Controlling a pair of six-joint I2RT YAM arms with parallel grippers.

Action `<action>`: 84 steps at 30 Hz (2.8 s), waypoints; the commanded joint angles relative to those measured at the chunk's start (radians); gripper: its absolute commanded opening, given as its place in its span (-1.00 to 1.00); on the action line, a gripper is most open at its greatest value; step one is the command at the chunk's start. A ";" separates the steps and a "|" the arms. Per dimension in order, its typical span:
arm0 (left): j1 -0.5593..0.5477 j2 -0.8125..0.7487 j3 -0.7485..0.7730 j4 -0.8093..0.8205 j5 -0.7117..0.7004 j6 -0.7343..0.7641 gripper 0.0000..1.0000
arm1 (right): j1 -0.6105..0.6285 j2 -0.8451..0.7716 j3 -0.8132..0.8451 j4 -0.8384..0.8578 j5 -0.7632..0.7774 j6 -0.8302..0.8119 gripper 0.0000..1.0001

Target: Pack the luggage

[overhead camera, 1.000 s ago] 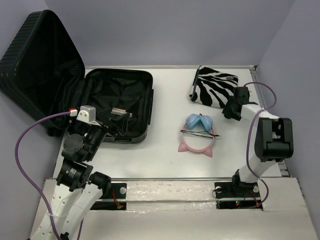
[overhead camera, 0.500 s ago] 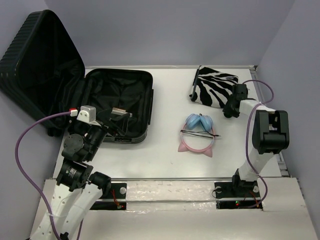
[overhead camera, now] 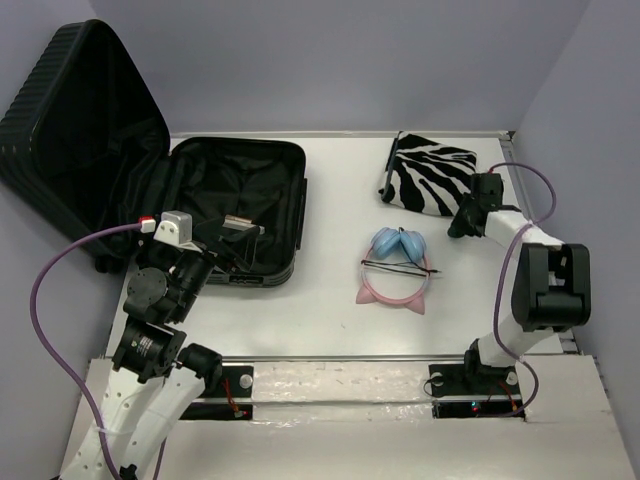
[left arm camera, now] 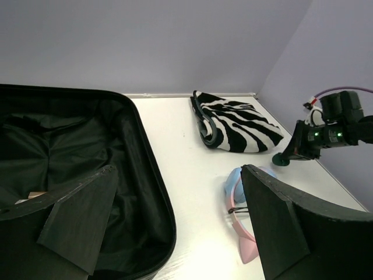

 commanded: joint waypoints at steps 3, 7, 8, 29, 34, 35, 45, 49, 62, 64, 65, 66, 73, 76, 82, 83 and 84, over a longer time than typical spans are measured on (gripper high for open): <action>-0.005 -0.005 0.041 0.035 -0.004 0.008 0.98 | 0.141 -0.232 0.005 0.013 -0.028 -0.007 -0.86; -0.005 -0.002 0.040 0.035 -0.010 0.007 0.98 | 0.231 -0.266 0.077 -0.023 -0.008 -0.011 -0.86; -0.004 0.000 0.040 0.035 -0.010 0.008 0.98 | 0.274 -0.274 0.109 -0.021 -0.027 -0.007 -0.86; 0.021 0.006 0.038 0.032 -0.016 0.007 0.98 | 0.850 0.320 0.886 -0.081 -0.118 0.004 0.47; 0.019 -0.002 0.040 0.033 -0.010 0.005 0.98 | 0.721 0.090 0.533 -0.081 0.034 0.006 0.41; 0.019 -0.005 0.038 0.033 -0.009 0.004 0.98 | 0.687 0.050 0.393 -0.084 0.050 0.016 0.41; 0.002 -0.006 0.041 0.035 -0.006 0.005 0.98 | 0.474 -0.307 -0.136 -0.225 0.192 0.113 0.42; 0.001 -0.006 0.040 0.035 -0.006 0.004 0.98 | 0.422 -0.373 -0.204 -0.240 0.211 0.154 0.39; -0.004 -0.006 0.040 0.035 -0.004 0.005 0.98 | 0.371 -0.481 -0.322 -0.253 0.044 0.188 0.13; -0.004 -0.009 0.040 0.035 -0.003 0.005 0.98 | 0.371 -0.479 -0.327 -0.254 0.010 0.191 0.14; -0.004 -0.008 0.040 0.035 -0.003 0.005 0.98 | 0.371 -0.460 -0.325 -0.256 0.007 0.197 0.15; -0.004 -0.008 0.040 0.035 -0.004 0.007 0.98 | 0.371 -0.446 -0.322 -0.257 0.009 0.200 0.15; -0.002 -0.011 0.040 0.035 -0.010 0.008 0.98 | 0.371 -0.349 -0.294 -0.216 0.067 0.220 -0.16; -0.002 -0.011 0.040 0.033 -0.009 0.008 0.98 | 0.371 -0.323 -0.293 -0.190 0.047 0.227 -0.27; -0.004 -0.012 0.040 0.033 -0.010 0.008 0.98 | 0.371 -0.359 -0.305 -0.170 0.042 0.220 -0.86; -0.002 -0.012 0.040 0.033 -0.010 0.007 0.98 | 0.371 -0.385 -0.305 -0.173 0.041 0.217 -0.86; -0.002 -0.012 0.041 0.033 -0.010 0.008 0.98 | 0.371 -0.415 -0.301 -0.181 0.033 0.207 -0.86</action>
